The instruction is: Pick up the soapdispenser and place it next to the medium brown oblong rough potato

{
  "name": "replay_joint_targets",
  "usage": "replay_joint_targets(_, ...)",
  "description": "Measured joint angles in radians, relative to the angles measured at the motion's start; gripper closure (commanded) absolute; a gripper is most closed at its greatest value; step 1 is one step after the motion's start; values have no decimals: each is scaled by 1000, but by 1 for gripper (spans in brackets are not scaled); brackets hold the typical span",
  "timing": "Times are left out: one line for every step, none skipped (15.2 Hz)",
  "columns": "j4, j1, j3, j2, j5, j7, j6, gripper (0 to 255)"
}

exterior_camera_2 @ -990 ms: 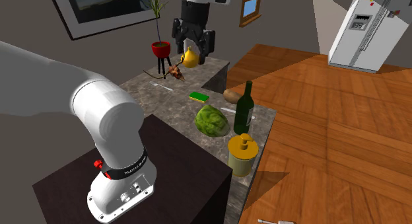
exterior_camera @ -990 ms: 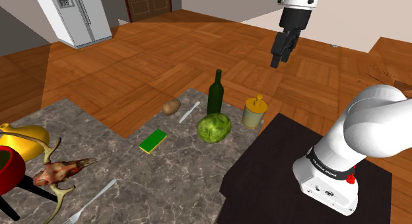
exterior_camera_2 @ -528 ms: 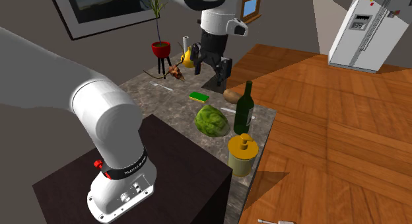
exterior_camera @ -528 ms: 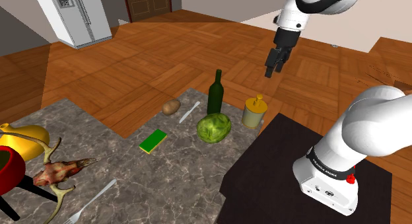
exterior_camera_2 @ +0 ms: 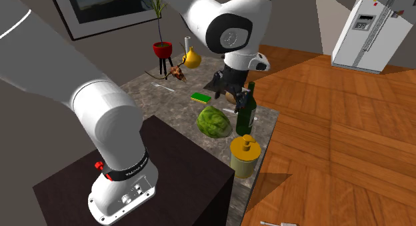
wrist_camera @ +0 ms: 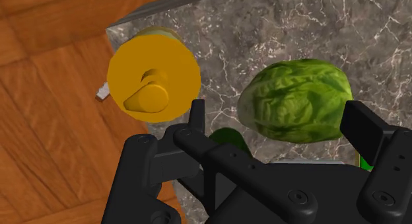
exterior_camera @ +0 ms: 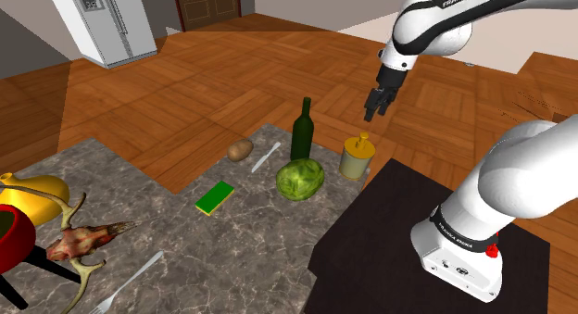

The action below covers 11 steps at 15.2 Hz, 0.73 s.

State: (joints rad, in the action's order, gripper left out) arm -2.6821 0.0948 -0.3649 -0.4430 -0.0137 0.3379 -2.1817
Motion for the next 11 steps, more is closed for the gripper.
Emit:
replay_joint_targets(-5,0,-20,34,7,22,-40,0)
replay_joint_targets(-2,-3,-38,71,20,43,-75,0)
replay_joint_targets(9,-9,-56,112,36,66,-106,0)
replay_joint_targets(19,-17,-76,159,59,95,-142,0)
replay_joint_targets(18,-20,-94,194,79,124,-177,0)
replay_joint_targets(28,-26,-115,238,107,160,-208,0)
replay_joint_targets(40,-30,-132,277,137,194,-230,0)
replay_joint_targets(55,-34,-153,324,176,241,-255,0)
replay_joint_targets(69,-41,-162,367,220,279,-277,0)
replay_joint_targets(90,-47,-171,425,277,330,-302,0)
replay_joint_targets(101,-47,-173,473,336,381,-327,0)
